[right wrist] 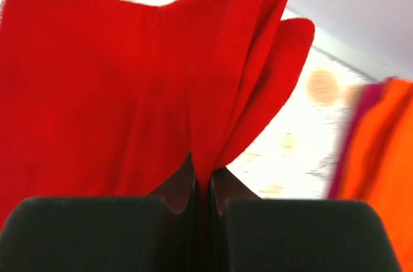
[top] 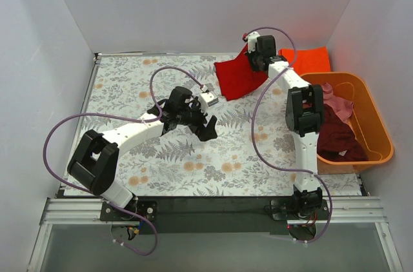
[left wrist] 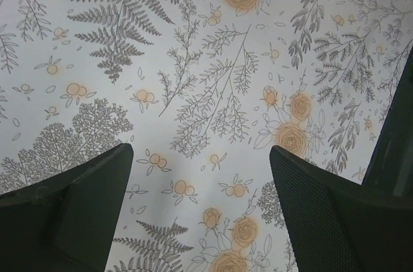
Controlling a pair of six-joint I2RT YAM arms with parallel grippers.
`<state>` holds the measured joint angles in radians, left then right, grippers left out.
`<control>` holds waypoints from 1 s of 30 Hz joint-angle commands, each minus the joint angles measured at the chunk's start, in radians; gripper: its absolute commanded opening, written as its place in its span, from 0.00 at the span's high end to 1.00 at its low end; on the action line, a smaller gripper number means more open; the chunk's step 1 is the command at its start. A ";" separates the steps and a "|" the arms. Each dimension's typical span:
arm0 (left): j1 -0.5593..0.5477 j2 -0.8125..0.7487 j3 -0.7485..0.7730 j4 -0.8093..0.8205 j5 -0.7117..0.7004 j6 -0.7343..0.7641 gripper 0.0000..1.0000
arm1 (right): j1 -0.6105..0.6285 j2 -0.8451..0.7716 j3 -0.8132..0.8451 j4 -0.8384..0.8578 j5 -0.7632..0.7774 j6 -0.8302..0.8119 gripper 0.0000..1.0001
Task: Fold and stack the t-shirts
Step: Neatly place the folded tshirt to the corner
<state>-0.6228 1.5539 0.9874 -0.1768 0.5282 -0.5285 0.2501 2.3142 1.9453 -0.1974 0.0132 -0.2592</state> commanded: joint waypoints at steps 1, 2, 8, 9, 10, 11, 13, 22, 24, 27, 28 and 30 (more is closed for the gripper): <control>0.006 -0.060 -0.026 -0.041 0.035 -0.028 0.13 | -0.038 -0.012 0.118 0.026 0.025 -0.100 0.99; 0.006 -0.060 -0.027 -0.043 0.039 -0.031 0.13 | -0.046 -0.004 0.128 0.026 0.022 -0.110 0.99; 0.005 -0.060 -0.046 -0.053 0.044 -0.031 0.11 | -0.087 -0.004 0.170 0.027 -0.005 -0.140 0.99; 0.005 -0.058 -0.046 -0.055 0.044 -0.030 0.11 | -0.090 -0.007 0.169 0.029 -0.005 -0.141 0.99; 0.006 -0.058 -0.047 -0.056 0.047 -0.024 0.11 | -0.094 -0.010 0.167 0.027 -0.005 -0.143 0.99; 0.005 -0.058 -0.047 -0.058 0.046 -0.024 0.11 | -0.095 -0.021 0.159 0.027 -0.005 -0.144 0.99; 0.006 -0.057 -0.047 -0.061 0.044 -0.022 0.11 | -0.100 -0.030 0.155 0.029 0.005 -0.144 0.99; 0.006 -0.043 -0.038 -0.062 0.049 -0.018 0.10 | -0.138 -0.078 0.152 0.030 0.004 -0.158 0.99; 0.006 -0.043 -0.035 -0.064 0.049 -0.016 0.10 | -0.147 -0.082 0.152 0.032 0.001 -0.158 0.99; 0.006 -0.038 -0.035 -0.069 0.053 -0.015 0.09 | -0.160 -0.093 0.153 0.033 -0.004 -0.164 0.99; 0.006 -0.037 -0.033 -0.067 0.053 -0.014 0.09 | -0.163 -0.096 0.153 0.033 -0.005 -0.169 0.99; 0.005 -0.034 -0.032 -0.072 0.055 -0.013 0.09 | -0.167 -0.102 0.153 0.035 -0.005 -0.178 0.99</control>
<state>-0.6228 1.5467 0.9421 -0.2363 0.5629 -0.5552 0.0959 2.3051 2.0720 -0.2150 0.0124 -0.4099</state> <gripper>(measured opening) 0.905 0.064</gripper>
